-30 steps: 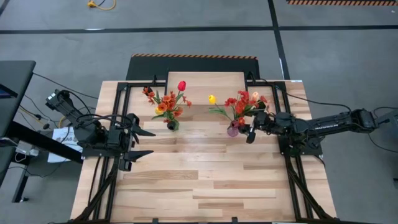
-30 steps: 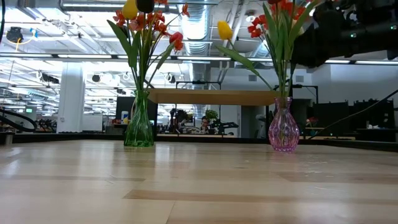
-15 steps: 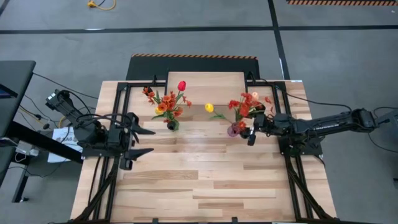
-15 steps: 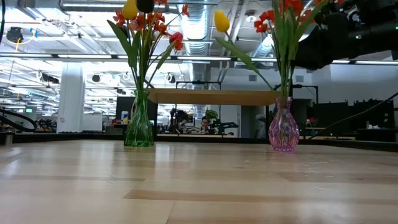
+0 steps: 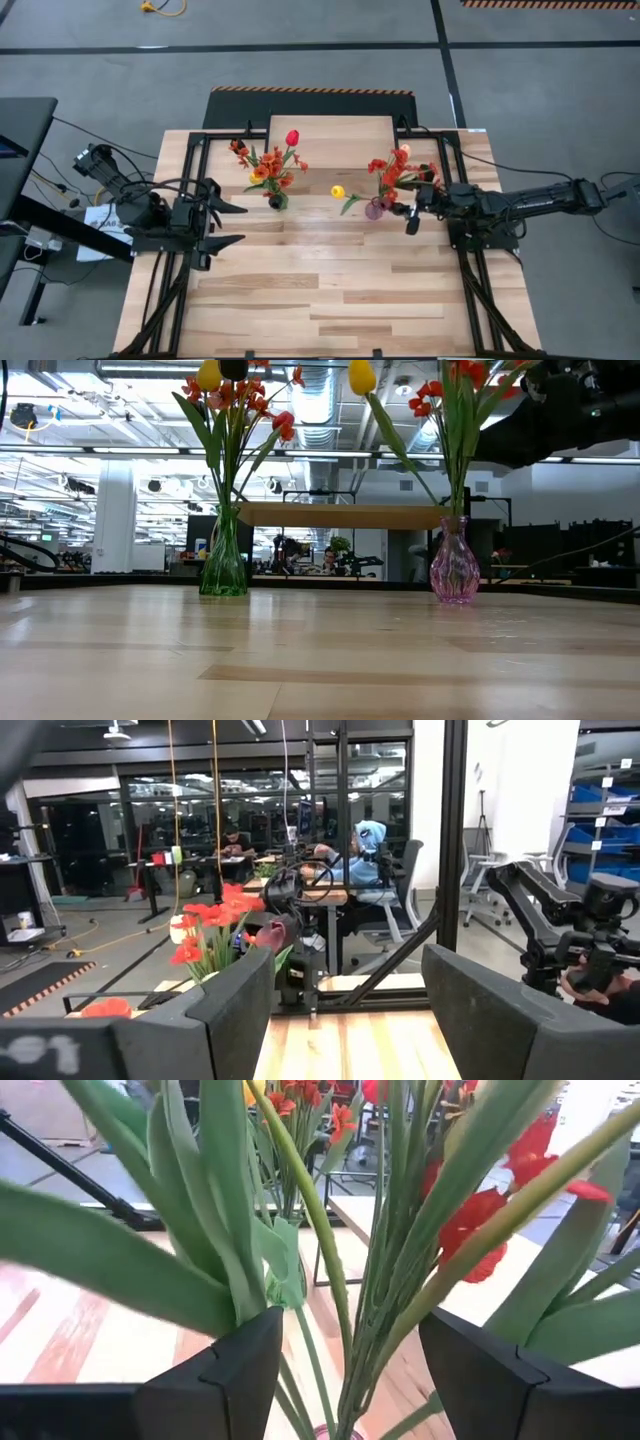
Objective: Pick and place flowers into a vace then onto a shelf
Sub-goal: Put the orange flowers into the purple vase, then put the purple vase on the shelf
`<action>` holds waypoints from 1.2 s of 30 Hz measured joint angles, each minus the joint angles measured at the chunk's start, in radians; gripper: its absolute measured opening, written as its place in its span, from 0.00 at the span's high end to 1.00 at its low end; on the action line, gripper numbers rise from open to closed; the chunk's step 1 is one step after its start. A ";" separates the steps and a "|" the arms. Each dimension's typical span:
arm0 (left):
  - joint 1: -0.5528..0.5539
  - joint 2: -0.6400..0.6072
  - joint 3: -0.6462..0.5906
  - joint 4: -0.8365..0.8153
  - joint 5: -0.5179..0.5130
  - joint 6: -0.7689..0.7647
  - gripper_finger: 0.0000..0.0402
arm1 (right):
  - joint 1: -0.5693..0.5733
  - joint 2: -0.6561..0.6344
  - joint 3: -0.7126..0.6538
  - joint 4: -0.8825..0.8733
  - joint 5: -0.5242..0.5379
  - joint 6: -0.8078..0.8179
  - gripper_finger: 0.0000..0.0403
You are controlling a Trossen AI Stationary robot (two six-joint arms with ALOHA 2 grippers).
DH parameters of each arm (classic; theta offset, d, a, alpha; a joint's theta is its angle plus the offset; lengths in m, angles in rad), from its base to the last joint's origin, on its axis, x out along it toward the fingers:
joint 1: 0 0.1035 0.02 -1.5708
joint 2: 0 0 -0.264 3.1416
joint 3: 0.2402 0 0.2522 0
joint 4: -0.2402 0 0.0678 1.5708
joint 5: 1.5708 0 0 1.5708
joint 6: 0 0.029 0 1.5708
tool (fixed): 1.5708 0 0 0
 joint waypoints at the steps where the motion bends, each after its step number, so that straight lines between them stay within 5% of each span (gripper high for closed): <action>1: 0.000 0.000 0.000 -0.001 0.000 0.000 0.39 | 0.000 -0.004 0.000 -0.010 0.000 0.000 0.43; 7: 0.000 0.000 0.000 -0.001 0.000 0.000 0.39 | 0.000 -0.047 0.017 -0.124 0.002 0.012 0.44; 21: 0.000 0.000 0.000 -0.004 0.000 -0.006 0.39 | 0.000 -0.118 0.246 -0.712 0.001 0.188 0.45; 36: 0.000 0.000 0.000 -0.010 0.000 -0.007 0.39 | 0.094 -0.115 0.229 -0.765 0.048 0.490 0.47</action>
